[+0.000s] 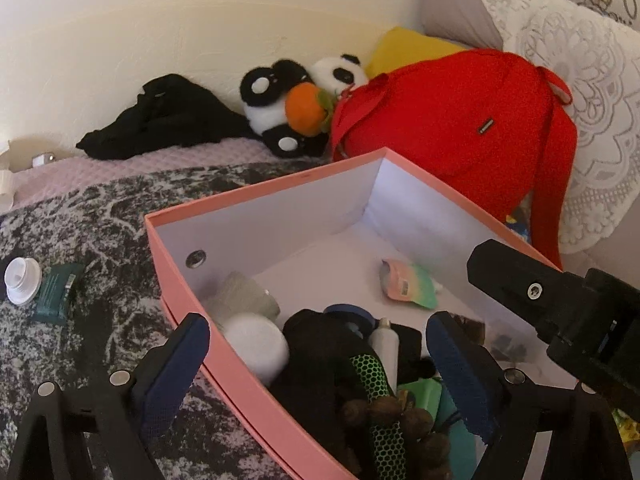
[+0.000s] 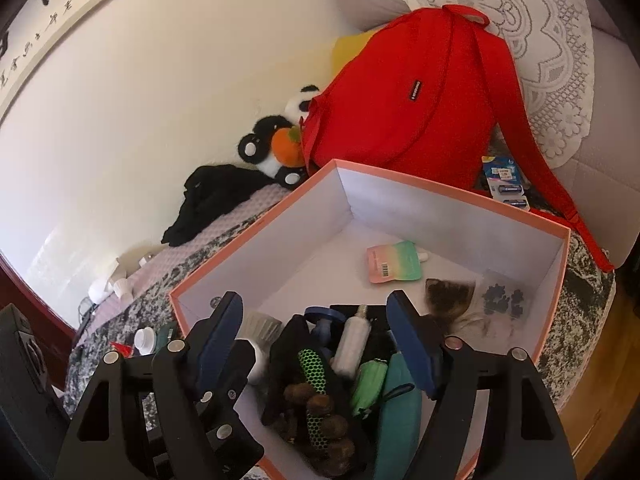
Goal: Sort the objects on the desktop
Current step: 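Carry pill bottle and blue-labelled bottle into the pink box and release them, then move both grippers back over the remaining items on the blanket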
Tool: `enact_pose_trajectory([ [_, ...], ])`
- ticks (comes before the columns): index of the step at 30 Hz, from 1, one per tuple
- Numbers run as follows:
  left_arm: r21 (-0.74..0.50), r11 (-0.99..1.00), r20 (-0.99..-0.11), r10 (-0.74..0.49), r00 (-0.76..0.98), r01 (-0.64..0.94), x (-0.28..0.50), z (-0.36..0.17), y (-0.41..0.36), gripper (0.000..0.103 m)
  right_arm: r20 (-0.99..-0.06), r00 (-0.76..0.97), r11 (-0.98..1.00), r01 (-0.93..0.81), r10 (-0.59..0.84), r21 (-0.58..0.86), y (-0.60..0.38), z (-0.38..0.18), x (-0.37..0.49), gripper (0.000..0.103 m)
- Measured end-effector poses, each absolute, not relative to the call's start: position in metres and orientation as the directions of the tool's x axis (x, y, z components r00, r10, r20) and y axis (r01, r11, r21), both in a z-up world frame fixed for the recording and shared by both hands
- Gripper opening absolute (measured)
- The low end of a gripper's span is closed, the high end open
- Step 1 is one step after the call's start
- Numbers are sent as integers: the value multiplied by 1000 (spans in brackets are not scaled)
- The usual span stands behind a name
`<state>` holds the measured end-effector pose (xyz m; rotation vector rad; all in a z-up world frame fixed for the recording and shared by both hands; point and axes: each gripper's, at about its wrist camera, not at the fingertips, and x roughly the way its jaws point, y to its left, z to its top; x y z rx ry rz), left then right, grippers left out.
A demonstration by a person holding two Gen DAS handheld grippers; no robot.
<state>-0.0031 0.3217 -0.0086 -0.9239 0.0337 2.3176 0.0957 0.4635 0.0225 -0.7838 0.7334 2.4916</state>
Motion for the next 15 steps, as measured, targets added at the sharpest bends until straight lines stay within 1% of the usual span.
enact_pose_trajectory([
  [4,-200,-808,-631,539,-557,-555,-4,-6,310,92,-608,-765,-772,-513,213,375,454,24,89,78],
  [9,-189,-848,-628,492,-603,-495,-14,-2,272,92,-596,-787,-786,-467,159,406,427,21,69,78],
  [12,-202,-880,-634,453,-627,-430,-29,-6,235,92,-597,-791,-818,-429,135,383,397,20,50,78],
  [15,-175,-923,-647,371,-666,-343,-48,-17,197,92,-601,-791,-859,-384,116,339,365,17,30,78],
])
